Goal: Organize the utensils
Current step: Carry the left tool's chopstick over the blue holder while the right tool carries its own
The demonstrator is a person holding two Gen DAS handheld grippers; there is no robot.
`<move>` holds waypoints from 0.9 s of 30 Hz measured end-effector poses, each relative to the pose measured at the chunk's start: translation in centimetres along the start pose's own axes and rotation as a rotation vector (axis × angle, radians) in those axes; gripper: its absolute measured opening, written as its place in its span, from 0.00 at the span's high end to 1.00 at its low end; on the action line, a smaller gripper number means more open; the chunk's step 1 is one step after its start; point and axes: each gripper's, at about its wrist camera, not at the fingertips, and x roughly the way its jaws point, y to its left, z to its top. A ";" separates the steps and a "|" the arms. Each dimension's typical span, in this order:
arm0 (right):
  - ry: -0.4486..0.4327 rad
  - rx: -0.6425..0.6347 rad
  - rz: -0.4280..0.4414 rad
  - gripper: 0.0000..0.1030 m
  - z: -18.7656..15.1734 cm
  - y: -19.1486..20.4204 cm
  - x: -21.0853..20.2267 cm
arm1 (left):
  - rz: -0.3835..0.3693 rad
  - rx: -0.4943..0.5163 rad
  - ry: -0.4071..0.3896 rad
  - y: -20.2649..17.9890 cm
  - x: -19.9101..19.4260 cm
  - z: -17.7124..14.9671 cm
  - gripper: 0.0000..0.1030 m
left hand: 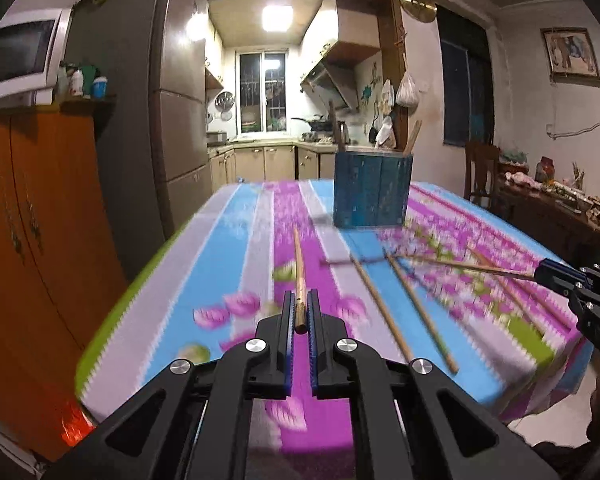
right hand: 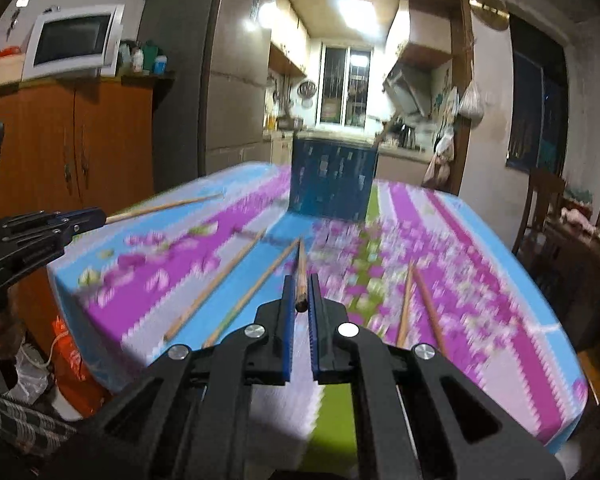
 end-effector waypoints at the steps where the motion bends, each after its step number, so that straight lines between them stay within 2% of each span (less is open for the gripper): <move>1: -0.017 -0.001 0.006 0.95 0.9 -0.5 -0.1 | -0.004 -0.001 -0.013 0.1 -0.2 1.2 0.93; 10: -0.116 -0.024 0.077 0.96 8.6 -3.7 0.9 | -0.035 0.043 -0.083 0.0 -0.6 9.2 0.93; 17: -0.183 -0.059 0.112 0.96 13.6 -4.8 1.3 | -0.113 0.028 -0.118 0.8 -0.8 14.6 0.93; 22: -0.183 -0.057 0.143 0.96 15.7 -5.3 1.8 | -0.168 0.001 -0.134 0.9 -0.9 16.7 0.93; 27: -0.166 -0.041 0.163 0.96 16.4 -5.6 2.1 | -0.196 0.010 -0.134 0.0 -0.4 17.2 0.93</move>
